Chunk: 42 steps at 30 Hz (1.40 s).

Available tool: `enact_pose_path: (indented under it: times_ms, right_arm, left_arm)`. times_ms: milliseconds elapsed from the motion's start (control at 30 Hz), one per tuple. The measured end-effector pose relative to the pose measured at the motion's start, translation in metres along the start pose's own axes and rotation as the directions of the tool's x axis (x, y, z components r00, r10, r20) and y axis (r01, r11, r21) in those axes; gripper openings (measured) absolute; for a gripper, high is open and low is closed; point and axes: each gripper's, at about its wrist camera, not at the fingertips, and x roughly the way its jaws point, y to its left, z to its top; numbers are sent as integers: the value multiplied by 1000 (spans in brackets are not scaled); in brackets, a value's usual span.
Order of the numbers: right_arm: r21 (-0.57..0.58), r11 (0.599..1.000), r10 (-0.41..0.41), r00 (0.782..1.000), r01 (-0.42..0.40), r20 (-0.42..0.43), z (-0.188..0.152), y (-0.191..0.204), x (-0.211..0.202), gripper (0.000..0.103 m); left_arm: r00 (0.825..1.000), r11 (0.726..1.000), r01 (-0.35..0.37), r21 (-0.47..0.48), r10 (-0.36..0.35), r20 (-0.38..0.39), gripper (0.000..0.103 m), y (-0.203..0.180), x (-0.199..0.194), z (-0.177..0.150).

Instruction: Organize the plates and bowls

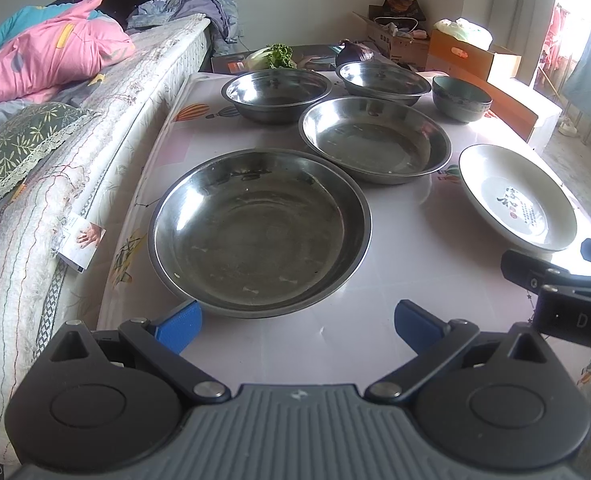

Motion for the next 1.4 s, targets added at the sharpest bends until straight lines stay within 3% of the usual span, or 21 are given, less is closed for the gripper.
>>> enact_pose_path:
  times_ms: [633, 1200, 1400]
  right_arm:
    - [-12, 1000, -14, 999, 14, -36, -2, 2, 5, 102]
    - [7, 1000, 5, 1000, -5, 8, -4, 5, 7, 102]
    - [-90, 993, -77, 997, 78, 12, -2, 11, 8, 102]
  left_arm:
    - [1000, 1000, 3, -5, -3, -7, 103, 1, 2, -3]
    - [1000, 1000, -1, -9, 1, -20, 103, 6, 6, -3]
    - [1000, 1000, -20, -14, 20, -12, 103, 11, 7, 2]
